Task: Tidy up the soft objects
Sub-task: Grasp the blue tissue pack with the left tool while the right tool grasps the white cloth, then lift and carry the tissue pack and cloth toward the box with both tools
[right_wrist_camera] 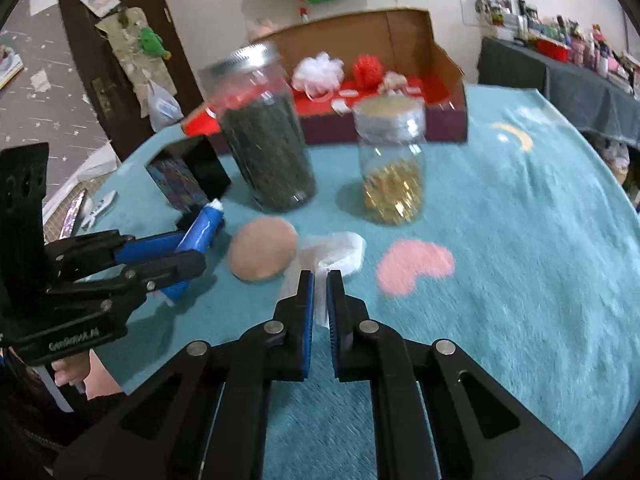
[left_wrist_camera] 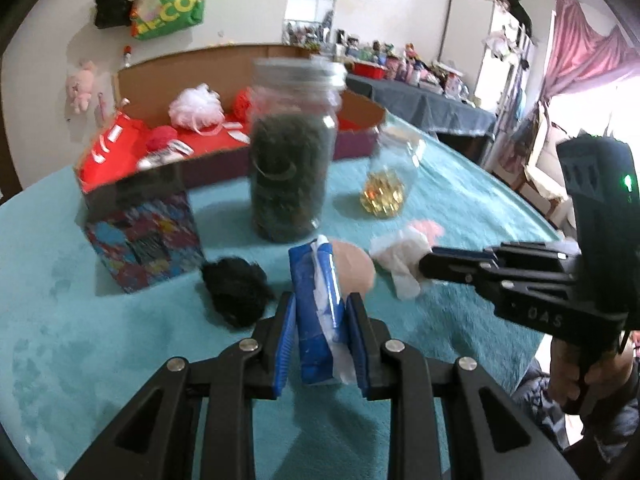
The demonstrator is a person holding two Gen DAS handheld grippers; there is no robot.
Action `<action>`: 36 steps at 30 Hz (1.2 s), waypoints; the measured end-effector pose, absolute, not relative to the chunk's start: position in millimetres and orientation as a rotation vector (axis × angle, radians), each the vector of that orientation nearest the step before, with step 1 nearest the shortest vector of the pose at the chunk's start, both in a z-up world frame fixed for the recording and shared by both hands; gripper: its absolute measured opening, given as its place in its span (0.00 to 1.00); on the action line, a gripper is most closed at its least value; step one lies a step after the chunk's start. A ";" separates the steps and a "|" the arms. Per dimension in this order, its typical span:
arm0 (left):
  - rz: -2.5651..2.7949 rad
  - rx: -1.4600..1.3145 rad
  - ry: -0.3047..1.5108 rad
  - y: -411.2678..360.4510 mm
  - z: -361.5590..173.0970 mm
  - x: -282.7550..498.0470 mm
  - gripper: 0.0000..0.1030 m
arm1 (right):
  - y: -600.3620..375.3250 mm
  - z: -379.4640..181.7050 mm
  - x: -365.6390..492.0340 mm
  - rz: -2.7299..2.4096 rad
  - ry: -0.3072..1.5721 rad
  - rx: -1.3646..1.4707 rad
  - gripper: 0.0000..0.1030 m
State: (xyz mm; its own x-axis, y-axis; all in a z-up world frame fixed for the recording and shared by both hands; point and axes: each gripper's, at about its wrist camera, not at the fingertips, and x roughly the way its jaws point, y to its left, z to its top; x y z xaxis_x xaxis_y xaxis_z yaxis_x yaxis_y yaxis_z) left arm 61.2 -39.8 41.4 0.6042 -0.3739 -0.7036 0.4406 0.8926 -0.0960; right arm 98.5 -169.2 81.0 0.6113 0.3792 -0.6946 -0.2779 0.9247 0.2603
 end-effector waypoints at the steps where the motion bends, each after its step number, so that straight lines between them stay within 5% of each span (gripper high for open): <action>1: -0.471 0.099 0.801 -41.9 37.9 61.2 0.27 | -170.9 78.4 98.2 0.375 0.837 0.133 0.08; 5: -0.458 0.114 0.802 -45.9 30.0 60.1 0.34 | -174.4 75.6 95.2 0.339 0.830 0.122 0.25; 7: -0.455 0.123 0.798 -47.0 28.9 59.8 0.36 | -174.4 77.3 92.4 0.330 0.810 0.106 0.78; 8: -0.452 0.128 0.796 -47.4 29.0 58.9 0.40 | -174.7 78.4 90.7 0.337 0.796 0.106 0.84; 14: -0.434 0.138 0.777 -47.1 27.2 54.8 0.50 | -170.7 79.8 94.4 0.325 0.777 0.098 0.82; 16: -0.430 0.144 0.772 -47.7 26.7 55.3 0.47 | -165.7 78.6 99.2 0.319 0.783 0.074 0.82; 17: -0.428 0.141 0.770 -47.5 26.6 55.5 0.35 | -162.6 77.4 102.0 0.313 0.786 0.059 0.79; 18: -0.433 0.134 0.772 -47.1 26.6 56.2 0.28 | -159.2 76.3 103.4 0.310 0.788 0.042 0.64; 19: -0.436 0.125 0.772 -47.1 27.4 55.8 0.26 | -155.7 74.4 105.3 0.318 0.795 0.027 0.36; 22: -0.437 0.124 0.760 -48.2 32.5 54.0 0.24 | -150.4 72.7 103.8 0.342 0.792 -0.007 0.15; 36: -0.472 0.132 0.704 -52.5 60.0 64.6 0.23 | -144.1 104.8 98.1 0.430 0.711 0.049 0.14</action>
State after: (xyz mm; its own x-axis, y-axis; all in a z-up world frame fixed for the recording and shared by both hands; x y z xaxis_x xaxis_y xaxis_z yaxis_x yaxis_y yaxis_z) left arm 64.6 -52.5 60.0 0.6625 -0.3725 -0.6498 0.4601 0.8870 -0.0393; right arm 98.1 -144.1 104.8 0.6743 0.3981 -0.6220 -0.3653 0.9118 0.1877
